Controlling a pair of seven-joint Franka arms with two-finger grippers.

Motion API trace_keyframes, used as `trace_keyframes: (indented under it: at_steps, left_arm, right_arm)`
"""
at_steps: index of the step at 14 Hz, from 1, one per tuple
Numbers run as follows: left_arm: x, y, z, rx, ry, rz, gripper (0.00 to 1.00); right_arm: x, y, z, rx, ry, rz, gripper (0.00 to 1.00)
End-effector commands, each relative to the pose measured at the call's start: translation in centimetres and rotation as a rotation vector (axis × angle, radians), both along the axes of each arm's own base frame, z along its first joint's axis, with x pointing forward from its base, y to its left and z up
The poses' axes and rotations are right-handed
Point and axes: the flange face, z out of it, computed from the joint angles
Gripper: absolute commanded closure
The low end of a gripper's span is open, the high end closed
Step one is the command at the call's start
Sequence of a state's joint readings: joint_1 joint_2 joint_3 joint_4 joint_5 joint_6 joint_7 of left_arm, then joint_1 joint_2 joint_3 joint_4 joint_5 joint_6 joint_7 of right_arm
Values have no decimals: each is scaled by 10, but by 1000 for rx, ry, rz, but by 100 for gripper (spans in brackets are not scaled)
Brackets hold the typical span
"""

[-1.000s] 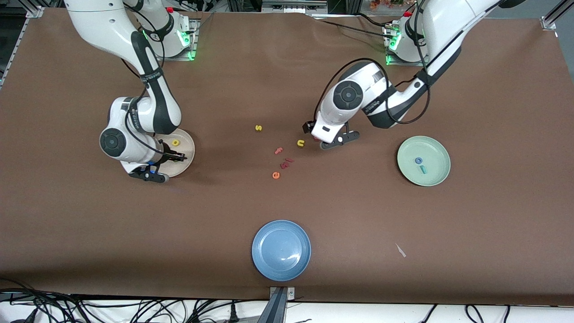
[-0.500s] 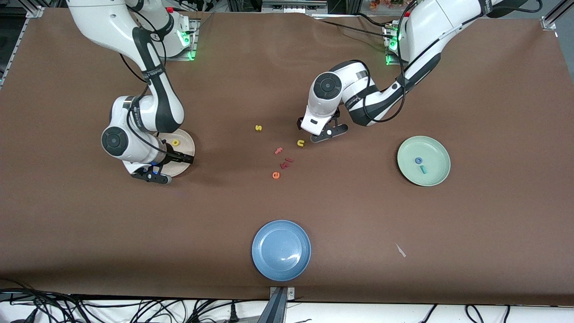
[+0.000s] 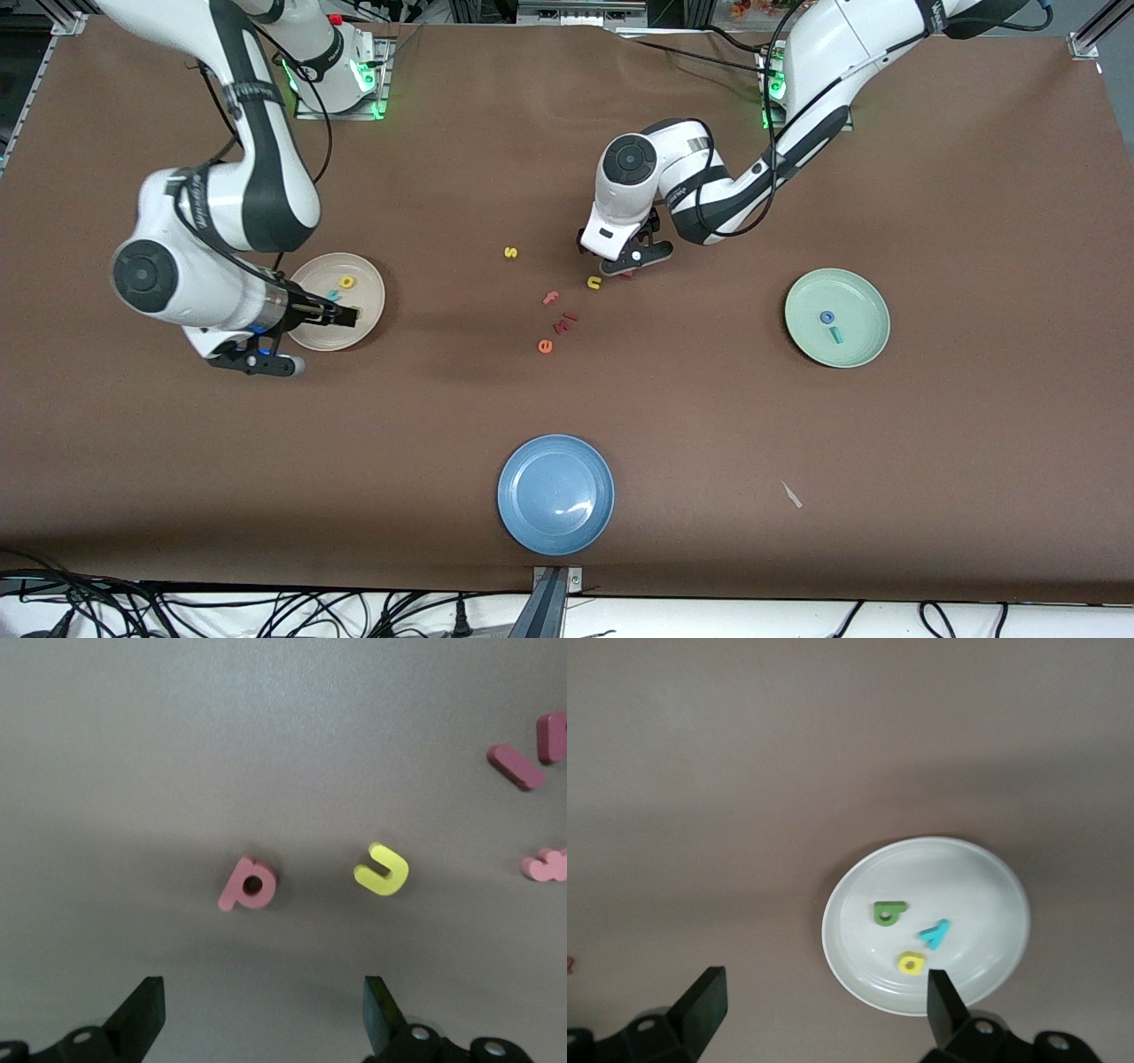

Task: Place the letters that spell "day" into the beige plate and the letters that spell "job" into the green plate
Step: 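Drop the g on the beige plate while the left gripper grasps pink p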

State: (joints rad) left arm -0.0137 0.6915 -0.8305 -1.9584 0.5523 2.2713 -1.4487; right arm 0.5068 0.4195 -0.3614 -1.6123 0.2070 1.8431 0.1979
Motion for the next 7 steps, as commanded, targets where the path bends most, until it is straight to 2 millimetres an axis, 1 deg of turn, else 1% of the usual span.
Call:
trace_keyframes:
  at_steps: [1,2,4,5,6,7]
  left_arm:
    - [23,16,-8,2,-49,3,1]
    - [26,16,-9,-17,-64,-1,2]
    - [29,24,-28,-5,-61,-43,4]
    - [30,27,-33,-3,-55,-50,6]
    - [30,27,-33,-4,-56,-58,11]
    - [29,26,-34,-3,-55,-60,15]
  right_arm:
    - [13,5,57,-48,-41,49,0]
    - [15,-1,74,-46,-67,46,0]
    - [11,-8,109,-24,-119,38,0]
    - [10,-11,121,-17,-143,33,0]
    - [14,-22,138,-13,-174,13,0]
    - [17,-27,160,-7,-210,10,0]
